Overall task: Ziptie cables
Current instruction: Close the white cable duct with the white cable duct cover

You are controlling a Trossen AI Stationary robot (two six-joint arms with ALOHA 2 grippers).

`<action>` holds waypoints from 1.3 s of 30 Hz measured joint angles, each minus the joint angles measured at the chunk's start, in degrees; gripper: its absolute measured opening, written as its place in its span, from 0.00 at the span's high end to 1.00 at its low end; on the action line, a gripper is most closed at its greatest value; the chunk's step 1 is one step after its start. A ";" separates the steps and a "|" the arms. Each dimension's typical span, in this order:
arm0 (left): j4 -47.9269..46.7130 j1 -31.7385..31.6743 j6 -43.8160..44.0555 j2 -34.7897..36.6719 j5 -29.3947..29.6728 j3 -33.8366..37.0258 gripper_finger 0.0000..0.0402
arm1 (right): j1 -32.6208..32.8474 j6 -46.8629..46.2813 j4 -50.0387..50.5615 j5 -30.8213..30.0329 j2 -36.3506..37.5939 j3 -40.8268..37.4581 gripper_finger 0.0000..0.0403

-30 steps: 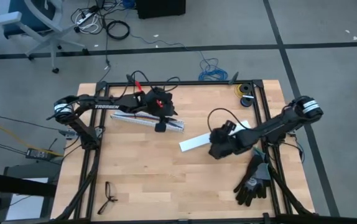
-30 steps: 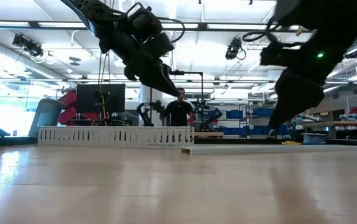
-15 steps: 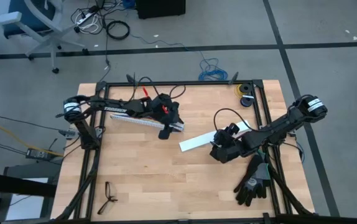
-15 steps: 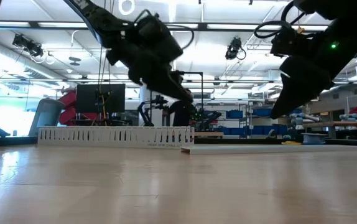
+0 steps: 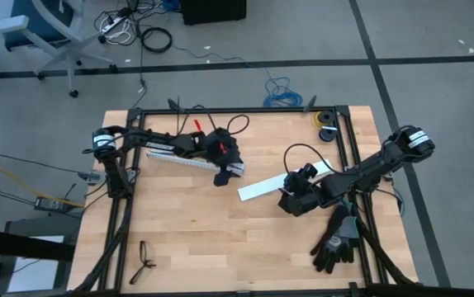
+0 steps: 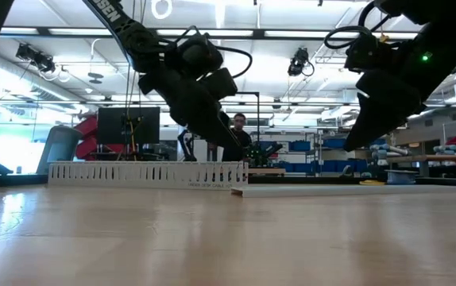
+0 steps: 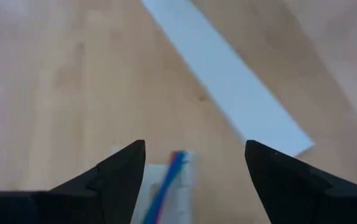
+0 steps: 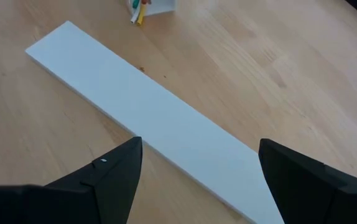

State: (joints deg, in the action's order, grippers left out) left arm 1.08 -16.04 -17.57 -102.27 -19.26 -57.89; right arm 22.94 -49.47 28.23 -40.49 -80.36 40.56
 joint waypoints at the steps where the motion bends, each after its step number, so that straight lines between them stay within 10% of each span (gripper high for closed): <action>1: 0.30 -0.03 -0.05 0.04 0.99 0.00 0.28 | 0.00 0.00 -0.07 0.00 0.00 0.00 0.24; 39: 2.48 -1.54 -4.56 -5.04 7.06 0.01 0.29 | 0.00 0.10 -2.46 0.15 -0.04 0.04 0.24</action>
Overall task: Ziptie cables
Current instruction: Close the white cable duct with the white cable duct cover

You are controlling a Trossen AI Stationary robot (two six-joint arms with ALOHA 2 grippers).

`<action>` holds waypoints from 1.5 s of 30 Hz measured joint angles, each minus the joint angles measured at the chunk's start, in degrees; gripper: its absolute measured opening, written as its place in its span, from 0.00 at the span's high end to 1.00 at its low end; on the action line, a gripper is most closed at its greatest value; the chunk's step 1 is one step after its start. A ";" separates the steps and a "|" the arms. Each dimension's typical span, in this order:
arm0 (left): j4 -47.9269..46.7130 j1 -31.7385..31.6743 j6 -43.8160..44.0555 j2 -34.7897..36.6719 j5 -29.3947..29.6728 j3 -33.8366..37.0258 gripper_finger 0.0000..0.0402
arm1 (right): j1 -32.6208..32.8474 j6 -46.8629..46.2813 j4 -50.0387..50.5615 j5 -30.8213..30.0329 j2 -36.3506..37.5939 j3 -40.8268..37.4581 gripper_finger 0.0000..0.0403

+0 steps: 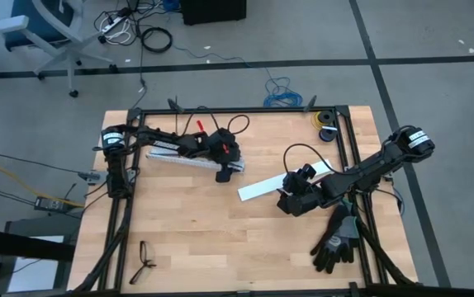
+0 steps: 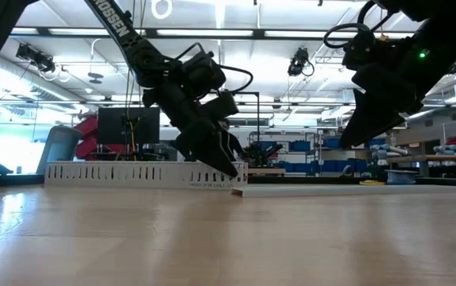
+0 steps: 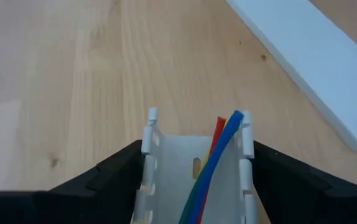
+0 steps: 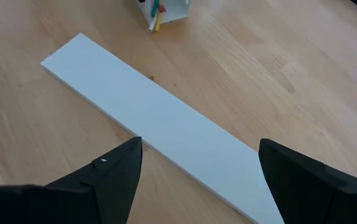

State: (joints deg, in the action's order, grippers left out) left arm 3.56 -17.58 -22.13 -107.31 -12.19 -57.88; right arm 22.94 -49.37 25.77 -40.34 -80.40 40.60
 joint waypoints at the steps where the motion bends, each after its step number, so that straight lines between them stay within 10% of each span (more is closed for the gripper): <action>1: 0.19 -0.16 -0.04 0.00 -0.78 0.16 0.29 | 0.00 0.00 0.01 0.00 0.00 0.00 0.24; 34: 10.77 -0.90 1.29 0.17 -5.18 6.12 0.44 | -6.64 10.00 -10.68 -0.20 0.00 0.00 0.24; 45: 7.68 -0.79 1.55 1.31 -5.32 6.11 0.44 | -17.94 21.95 -23.16 19.23 -1.74 0.06 0.24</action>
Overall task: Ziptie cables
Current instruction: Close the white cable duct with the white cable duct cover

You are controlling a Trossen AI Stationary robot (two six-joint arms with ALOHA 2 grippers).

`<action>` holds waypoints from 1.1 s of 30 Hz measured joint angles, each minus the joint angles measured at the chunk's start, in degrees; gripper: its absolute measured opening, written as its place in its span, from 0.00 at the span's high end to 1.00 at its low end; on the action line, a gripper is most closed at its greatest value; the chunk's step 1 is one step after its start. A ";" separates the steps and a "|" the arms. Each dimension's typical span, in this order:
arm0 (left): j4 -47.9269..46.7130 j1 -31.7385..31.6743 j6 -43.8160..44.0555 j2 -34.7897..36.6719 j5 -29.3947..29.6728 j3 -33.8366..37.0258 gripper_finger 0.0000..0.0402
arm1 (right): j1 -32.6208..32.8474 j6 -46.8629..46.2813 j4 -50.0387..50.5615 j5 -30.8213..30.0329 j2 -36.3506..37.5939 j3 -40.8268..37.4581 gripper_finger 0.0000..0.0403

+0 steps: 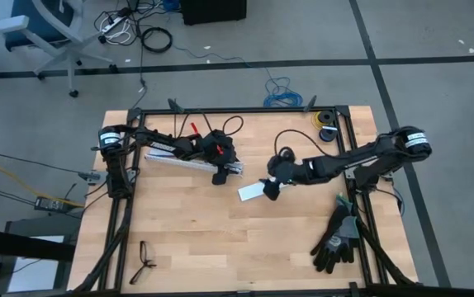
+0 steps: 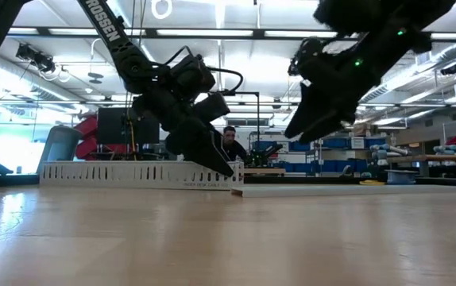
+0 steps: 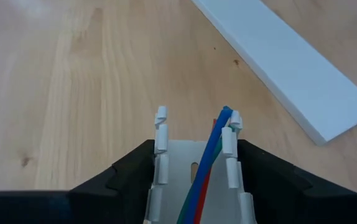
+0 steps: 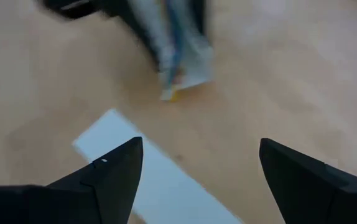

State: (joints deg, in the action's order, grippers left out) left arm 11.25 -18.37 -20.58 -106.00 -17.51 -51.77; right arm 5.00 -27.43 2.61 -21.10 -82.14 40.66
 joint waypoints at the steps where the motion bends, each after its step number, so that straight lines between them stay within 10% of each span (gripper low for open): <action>1: -0.03 0.00 -0.02 0.00 -0.12 0.00 0.44 | -0.83 2.43 -1.52 3.03 -0.95 -0.02 0.24; 8: -0.92 0.00 -0.09 0.07 -0.77 -0.04 0.44 | -3.21 31.36 -16.06 14.03 -11.96 1.23 0.24; 33: -1.68 0.04 2.94 0.04 -0.80 -0.02 0.44 | -6.72 35.38 -15.50 34.60 -21.80 7.00 0.24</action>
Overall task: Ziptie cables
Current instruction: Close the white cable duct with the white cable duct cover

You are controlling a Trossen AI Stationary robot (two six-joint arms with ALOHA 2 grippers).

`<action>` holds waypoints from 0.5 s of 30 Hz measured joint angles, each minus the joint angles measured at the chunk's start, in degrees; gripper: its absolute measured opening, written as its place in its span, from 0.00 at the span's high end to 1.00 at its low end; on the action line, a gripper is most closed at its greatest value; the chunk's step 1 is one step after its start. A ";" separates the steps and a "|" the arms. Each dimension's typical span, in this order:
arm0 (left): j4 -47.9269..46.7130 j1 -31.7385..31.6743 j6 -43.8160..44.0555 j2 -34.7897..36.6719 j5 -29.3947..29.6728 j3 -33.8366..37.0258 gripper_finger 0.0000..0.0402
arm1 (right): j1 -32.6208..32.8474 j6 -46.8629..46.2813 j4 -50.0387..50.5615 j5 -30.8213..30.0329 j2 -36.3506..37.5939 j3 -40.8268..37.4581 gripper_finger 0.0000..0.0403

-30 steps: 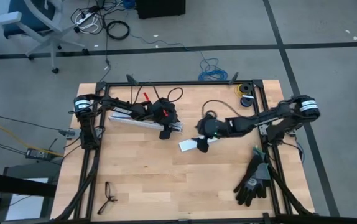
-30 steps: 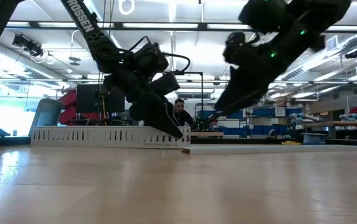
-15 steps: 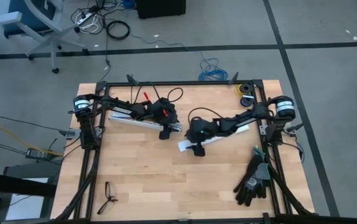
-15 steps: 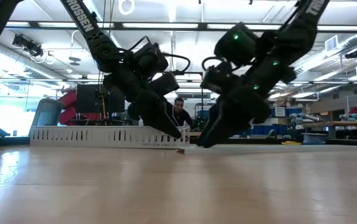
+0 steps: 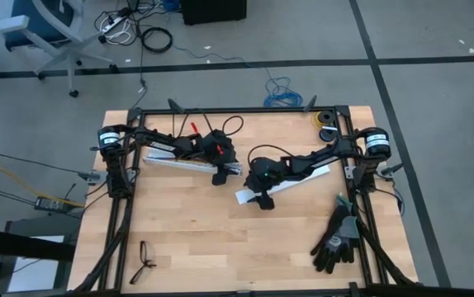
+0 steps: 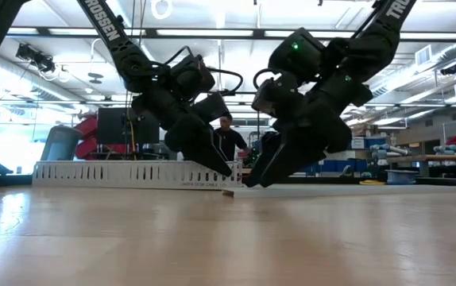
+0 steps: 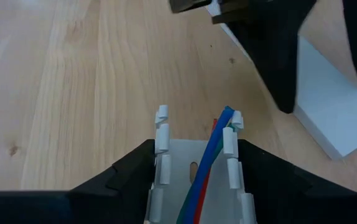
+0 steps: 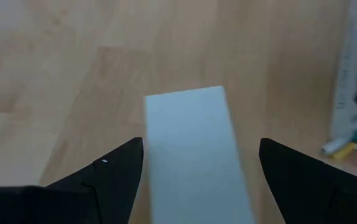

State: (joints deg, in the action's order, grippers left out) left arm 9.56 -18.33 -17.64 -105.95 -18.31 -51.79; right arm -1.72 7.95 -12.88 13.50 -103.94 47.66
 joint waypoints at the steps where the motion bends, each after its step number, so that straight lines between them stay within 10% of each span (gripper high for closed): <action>1: 0.00 0.00 0.11 0.00 0.00 0.00 0.44 | 0.03 0.09 0.01 0.20 0.00 0.00 0.24; 15: 0.06 0.00 0.36 -0.07 0.00 0.02 0.44 | 0.17 2.61 3.78 -1.53 -0.02 -0.02 0.24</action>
State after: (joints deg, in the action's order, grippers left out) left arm 9.63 -18.33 -17.28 -106.02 -18.31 -51.77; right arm -1.54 10.56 -9.10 11.96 -103.96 47.64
